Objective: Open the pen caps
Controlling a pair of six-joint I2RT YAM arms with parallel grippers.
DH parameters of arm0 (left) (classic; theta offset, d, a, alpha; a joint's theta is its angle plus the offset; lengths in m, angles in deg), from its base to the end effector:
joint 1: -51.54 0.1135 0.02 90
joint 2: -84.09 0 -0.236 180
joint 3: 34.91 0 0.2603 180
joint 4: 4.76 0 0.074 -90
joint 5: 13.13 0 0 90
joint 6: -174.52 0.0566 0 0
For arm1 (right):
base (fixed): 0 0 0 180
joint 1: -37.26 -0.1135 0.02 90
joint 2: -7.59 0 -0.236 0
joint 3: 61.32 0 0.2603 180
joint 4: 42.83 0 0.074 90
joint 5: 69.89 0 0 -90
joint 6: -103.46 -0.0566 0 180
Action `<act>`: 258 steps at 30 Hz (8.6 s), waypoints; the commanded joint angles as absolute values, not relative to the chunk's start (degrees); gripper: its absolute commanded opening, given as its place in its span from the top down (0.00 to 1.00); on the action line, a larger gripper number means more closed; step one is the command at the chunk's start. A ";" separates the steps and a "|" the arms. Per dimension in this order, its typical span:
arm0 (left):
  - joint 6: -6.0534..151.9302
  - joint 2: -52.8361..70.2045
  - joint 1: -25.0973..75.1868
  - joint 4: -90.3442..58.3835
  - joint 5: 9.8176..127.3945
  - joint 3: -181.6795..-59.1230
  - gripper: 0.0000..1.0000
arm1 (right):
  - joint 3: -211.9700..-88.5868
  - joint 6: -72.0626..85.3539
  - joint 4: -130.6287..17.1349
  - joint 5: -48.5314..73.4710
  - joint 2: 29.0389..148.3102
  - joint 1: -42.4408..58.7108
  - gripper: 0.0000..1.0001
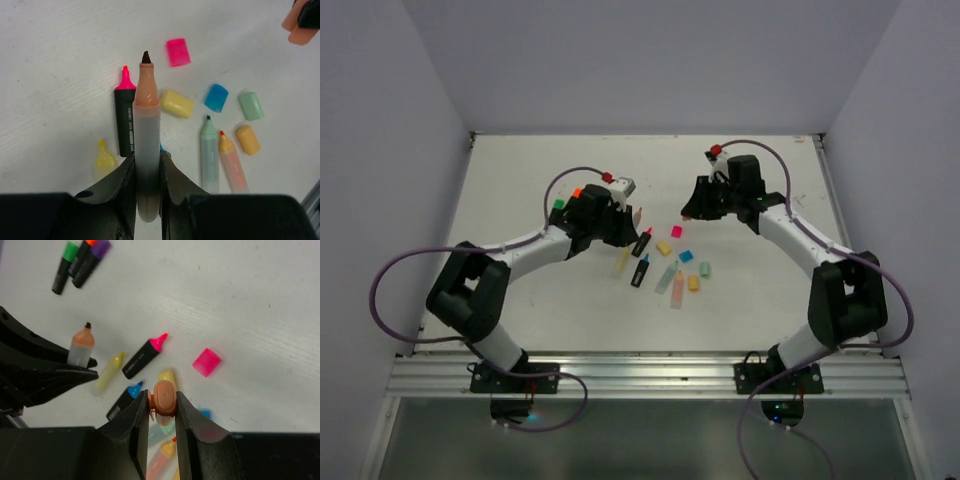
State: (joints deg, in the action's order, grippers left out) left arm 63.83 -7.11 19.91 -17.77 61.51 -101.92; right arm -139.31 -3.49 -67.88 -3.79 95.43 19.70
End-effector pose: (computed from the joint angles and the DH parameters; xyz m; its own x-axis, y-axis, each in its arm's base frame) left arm 0.3027 -0.2041 0.1650 -0.7237 0.0456 -0.6886 0.4593 0.7766 -0.4312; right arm 0.3465 0.1337 0.2329 -0.6946 0.0598 -0.7169 -0.4079 0.7882 0.4608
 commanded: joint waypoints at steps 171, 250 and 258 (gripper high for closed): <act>71.33 -3.89 13.22 -32.94 73.09 -113.18 0.91 | -135.90 -36.29 -41.56 -2.39 104.01 10.90 0.24; 59.21 10.09 24.03 -1.91 31.78 -96.04 0.66 | -128.26 -45.16 5.81 -33.15 99.97 14.32 1.00; 57.54 10.00 24.03 -0.51 31.78 -96.04 0.94 | -126.85 -45.78 8.18 -33.15 100.23 14.32 1.00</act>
